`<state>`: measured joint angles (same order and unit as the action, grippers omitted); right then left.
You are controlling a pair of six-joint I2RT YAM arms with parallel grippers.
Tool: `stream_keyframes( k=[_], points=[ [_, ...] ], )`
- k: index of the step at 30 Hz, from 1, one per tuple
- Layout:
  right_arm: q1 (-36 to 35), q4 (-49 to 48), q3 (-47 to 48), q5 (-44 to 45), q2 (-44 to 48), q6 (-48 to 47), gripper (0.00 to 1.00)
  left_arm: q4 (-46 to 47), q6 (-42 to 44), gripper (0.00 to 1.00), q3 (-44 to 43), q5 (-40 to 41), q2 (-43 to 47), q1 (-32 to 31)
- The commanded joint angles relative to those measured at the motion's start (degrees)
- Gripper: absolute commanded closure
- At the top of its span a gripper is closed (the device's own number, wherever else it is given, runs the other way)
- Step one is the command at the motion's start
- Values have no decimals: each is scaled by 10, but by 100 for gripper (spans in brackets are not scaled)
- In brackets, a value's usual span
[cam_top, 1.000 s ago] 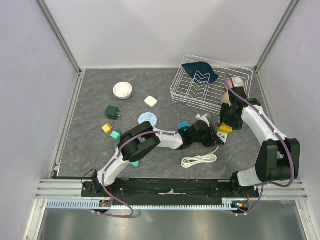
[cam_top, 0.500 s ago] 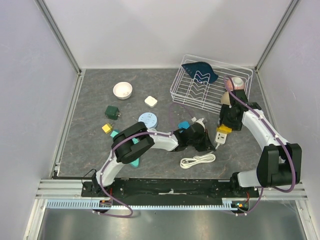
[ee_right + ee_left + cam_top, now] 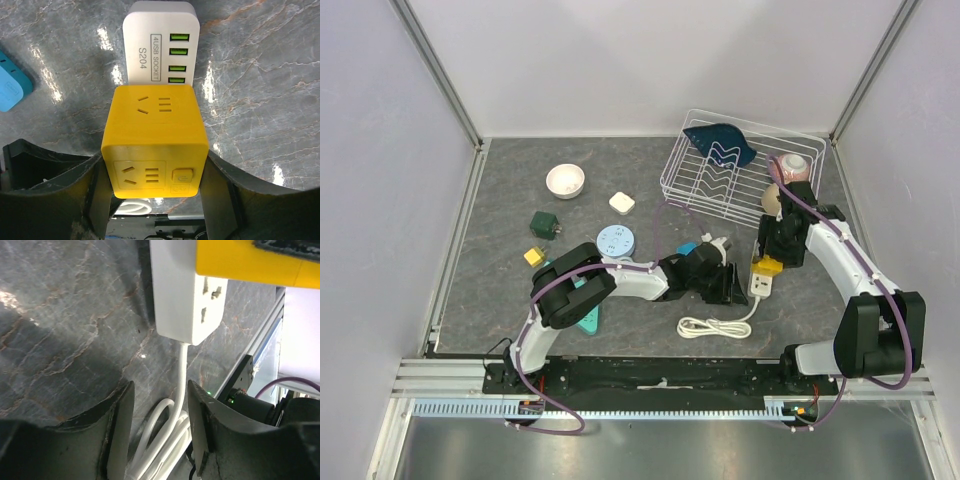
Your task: Pull the plug off the socket
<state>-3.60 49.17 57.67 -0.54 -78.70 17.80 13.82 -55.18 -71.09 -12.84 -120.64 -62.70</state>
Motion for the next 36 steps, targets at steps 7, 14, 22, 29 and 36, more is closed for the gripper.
stream_keyframes(
  k=[7,14,22,29,36],
  points=[
    [-3,4,-7,-49,19,-6,100,117,26,65,8,-70,21,0],
    [-19,-3,-22,-38,17,5,100,172,3,98,-6,-42,1,-1],
    [-23,1,-23,-28,18,10,100,146,-55,98,-29,7,-63,-8],
    [-39,5,-12,-17,14,22,100,42,-49,98,-50,99,-90,-23],
    [-39,-8,-27,-4,15,32,100,6,-78,98,-72,127,-107,-35]
  ],
)
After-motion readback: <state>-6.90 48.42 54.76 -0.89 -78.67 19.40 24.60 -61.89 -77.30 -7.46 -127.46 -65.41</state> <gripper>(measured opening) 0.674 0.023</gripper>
